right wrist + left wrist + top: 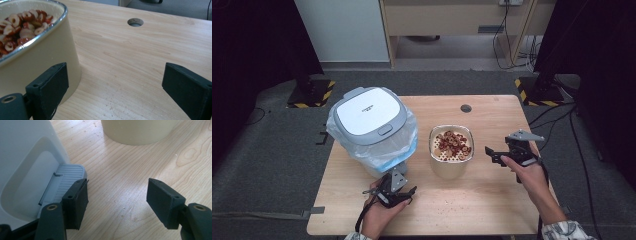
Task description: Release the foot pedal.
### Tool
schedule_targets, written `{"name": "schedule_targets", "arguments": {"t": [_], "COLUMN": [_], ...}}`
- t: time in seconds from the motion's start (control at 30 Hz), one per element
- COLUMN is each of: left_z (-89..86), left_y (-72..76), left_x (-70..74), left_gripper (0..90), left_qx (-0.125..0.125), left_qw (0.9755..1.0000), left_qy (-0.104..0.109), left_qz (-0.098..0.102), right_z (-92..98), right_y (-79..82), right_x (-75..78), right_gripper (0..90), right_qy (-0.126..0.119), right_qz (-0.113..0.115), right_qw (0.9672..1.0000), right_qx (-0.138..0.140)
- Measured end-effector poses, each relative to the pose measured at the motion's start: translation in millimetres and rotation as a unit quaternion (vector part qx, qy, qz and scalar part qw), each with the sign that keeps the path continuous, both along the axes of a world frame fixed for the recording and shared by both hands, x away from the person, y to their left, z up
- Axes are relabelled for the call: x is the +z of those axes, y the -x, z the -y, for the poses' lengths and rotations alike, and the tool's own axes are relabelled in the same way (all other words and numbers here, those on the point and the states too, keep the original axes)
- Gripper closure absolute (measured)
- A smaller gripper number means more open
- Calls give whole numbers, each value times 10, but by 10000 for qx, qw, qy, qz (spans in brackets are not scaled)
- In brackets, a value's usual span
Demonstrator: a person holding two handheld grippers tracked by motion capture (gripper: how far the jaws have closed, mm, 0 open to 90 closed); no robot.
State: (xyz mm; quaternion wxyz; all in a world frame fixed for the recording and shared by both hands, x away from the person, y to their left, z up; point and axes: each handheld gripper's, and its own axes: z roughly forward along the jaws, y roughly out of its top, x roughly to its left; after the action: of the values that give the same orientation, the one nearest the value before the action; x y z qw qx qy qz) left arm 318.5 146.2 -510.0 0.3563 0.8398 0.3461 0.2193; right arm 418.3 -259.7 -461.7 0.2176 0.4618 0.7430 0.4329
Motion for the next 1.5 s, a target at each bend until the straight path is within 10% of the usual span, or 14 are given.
{"name": "schedule_targets", "arguments": {"t": [0.83, 1.5], "left_z": [12, 28], "left_y": [-11, -11], "left_x": [-16, -34], "left_gripper": [311, 295], "left_qx": [-16, -35], "left_qw": [9999, 9999], "left_qy": [-72, -87], "left_qz": [-103, -145], "right_z": [-67, -78], "right_y": [56, -168], "right_x": [-426, -703], "right_gripper": [56, 48], "right_qy": [361, 364], "right_qz": [-652, -879], "right_qw": [9971, 9934], "right_qx": [132, -642]}}
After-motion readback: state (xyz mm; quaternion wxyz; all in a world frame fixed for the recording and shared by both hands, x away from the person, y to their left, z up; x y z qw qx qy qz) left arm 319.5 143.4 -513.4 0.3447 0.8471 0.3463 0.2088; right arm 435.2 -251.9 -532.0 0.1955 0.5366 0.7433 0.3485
